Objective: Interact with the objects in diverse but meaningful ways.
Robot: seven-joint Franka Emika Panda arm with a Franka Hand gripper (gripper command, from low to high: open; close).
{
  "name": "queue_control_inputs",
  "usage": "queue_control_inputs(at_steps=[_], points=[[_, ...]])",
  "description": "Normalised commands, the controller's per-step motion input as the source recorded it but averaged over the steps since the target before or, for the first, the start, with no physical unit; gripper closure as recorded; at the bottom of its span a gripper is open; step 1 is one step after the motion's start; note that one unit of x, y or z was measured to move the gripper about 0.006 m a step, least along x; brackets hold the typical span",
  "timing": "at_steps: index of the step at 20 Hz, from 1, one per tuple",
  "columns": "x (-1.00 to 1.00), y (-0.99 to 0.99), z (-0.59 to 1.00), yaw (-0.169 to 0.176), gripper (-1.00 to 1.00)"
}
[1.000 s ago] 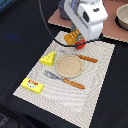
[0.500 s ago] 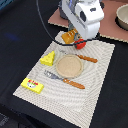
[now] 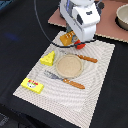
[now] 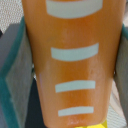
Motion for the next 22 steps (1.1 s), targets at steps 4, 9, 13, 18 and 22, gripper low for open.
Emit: queue_control_inputs(at_steps=[4,9,13,18,22], points=[[-0.66,0.07,-0.30,0.000,1.00],[-0.67,0.07,-0.23,0.000,1.00],[-0.70,0.15,0.00,0.000,1.00],[-0.68,0.16,0.00,0.000,1.00],[-0.68,0.20,-0.04,0.000,1.00]])
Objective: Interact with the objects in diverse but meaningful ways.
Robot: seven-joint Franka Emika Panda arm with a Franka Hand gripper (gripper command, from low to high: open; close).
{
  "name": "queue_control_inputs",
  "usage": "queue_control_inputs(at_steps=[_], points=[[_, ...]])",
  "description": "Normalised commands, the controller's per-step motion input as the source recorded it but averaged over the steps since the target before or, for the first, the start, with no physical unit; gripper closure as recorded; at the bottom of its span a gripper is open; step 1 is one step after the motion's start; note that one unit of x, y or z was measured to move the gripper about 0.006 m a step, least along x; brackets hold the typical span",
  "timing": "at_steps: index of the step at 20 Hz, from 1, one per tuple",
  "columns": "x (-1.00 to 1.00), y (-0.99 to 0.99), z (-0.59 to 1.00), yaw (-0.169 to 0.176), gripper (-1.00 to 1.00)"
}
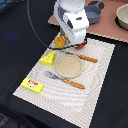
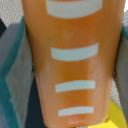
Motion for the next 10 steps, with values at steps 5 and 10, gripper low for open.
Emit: queue_control_inputs(at_steps=[5,10], points=[[-0.50,0.15,-0.20,0.000,1.00],[-0.46,0.11,-0.18,0.000,1.00]])
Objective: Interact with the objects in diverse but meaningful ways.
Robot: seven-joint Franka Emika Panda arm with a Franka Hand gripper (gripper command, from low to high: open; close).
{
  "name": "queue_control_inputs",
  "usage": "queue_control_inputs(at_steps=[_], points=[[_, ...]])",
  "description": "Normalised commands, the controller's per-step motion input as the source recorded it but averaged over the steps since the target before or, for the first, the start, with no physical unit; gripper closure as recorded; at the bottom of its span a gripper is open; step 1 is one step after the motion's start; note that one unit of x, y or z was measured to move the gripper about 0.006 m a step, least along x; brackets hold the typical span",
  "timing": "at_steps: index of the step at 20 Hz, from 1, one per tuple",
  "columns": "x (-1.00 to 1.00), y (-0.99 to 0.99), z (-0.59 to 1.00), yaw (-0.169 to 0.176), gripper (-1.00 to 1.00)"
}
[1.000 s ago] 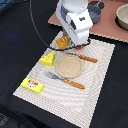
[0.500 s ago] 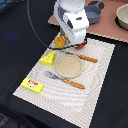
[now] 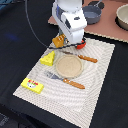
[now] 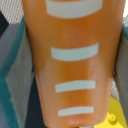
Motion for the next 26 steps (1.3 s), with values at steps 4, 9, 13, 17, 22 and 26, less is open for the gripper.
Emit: queue_control_inputs(at_steps=[4,9,13,17,22,26], points=[[-0.47,0.10,-0.18,0.000,1.00],[-0.65,0.18,-0.54,0.000,1.00],[-0.61,0.17,-0.42,0.000,1.00],[-0.51,0.17,-0.20,0.000,1.00],[-0.53,0.25,-0.04,0.000,1.00],[-0.38,0.23,0.03,-0.028,-1.00]])
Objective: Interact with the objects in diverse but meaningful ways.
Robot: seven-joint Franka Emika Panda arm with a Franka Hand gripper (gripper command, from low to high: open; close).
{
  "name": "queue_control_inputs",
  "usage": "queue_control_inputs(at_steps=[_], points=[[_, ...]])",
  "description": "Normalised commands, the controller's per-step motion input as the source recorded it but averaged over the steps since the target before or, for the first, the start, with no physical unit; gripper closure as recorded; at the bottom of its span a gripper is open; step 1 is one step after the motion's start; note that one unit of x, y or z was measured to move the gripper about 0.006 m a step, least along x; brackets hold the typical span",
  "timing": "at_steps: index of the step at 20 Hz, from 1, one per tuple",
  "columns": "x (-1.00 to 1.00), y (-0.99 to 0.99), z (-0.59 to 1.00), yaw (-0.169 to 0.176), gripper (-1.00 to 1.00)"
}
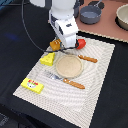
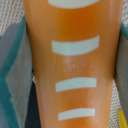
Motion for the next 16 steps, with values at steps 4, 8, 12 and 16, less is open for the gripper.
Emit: queue_control_inputs(at_steps=[4,8,12,16], points=[[-0.24,0.09,0.44,-0.064,-1.00],[-0.18,0.14,0.53,-0.038,-1.00],[-0.10,-0.03,0.75,-0.081,-1.00],[0.00,-0.58,0.66,-0.047,-1.00]])
